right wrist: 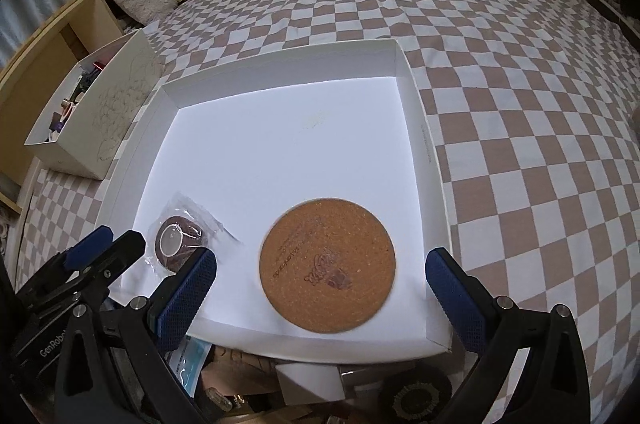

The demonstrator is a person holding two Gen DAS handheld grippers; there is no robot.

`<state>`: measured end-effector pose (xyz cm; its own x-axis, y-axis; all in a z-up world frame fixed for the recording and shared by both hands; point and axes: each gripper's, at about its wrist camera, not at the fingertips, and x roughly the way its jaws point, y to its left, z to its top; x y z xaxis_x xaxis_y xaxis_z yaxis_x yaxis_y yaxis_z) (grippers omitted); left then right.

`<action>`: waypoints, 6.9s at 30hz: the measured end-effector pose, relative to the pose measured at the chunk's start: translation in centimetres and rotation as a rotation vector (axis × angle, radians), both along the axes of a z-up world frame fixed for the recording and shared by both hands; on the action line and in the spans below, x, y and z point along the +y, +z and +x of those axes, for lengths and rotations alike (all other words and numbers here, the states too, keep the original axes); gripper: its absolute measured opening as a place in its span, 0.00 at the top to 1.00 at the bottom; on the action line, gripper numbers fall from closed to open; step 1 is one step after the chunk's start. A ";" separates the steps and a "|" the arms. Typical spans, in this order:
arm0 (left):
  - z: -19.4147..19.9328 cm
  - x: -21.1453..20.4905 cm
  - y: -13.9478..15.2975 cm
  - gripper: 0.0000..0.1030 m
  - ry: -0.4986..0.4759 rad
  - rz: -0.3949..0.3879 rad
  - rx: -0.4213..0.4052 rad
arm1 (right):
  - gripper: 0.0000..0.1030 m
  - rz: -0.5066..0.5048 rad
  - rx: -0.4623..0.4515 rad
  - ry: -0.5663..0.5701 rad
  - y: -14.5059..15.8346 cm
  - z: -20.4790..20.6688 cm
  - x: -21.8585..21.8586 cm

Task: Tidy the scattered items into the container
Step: 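Lower the cork coaster into the tray and open the right gripper, then withdraw both grippers from the tray back over the pile, then grasp the black tube with gold cap with the right gripper, then grasp the light wooden strip with the left gripper while the right holds the tube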

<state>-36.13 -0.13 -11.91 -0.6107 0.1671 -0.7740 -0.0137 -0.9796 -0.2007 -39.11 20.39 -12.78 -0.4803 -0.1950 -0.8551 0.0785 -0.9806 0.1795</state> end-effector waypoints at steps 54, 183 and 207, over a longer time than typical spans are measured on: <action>15.4 1.3 8.9 0.01 -0.006 -0.110 0.171 | 0.00 0.034 0.179 -0.077 7.1 16.3 5.4; 31.2 5.7 -3.1 0.02 -0.387 -0.419 -0.008 | 0.21 -0.070 -0.032 -0.198 -4.1 27.7 11.5; 31.2 4.9 -2.0 0.02 -0.432 -0.273 -0.037 | 0.21 -0.072 -0.033 -0.196 -4.4 27.6 11.4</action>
<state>-4.95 4.76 -13.96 -0.5024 0.1866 -0.8443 -0.4262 -0.9030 0.0540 -11.49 31.82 -17.21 -0.4871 -0.1615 -0.8583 -0.1196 -0.9612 0.2487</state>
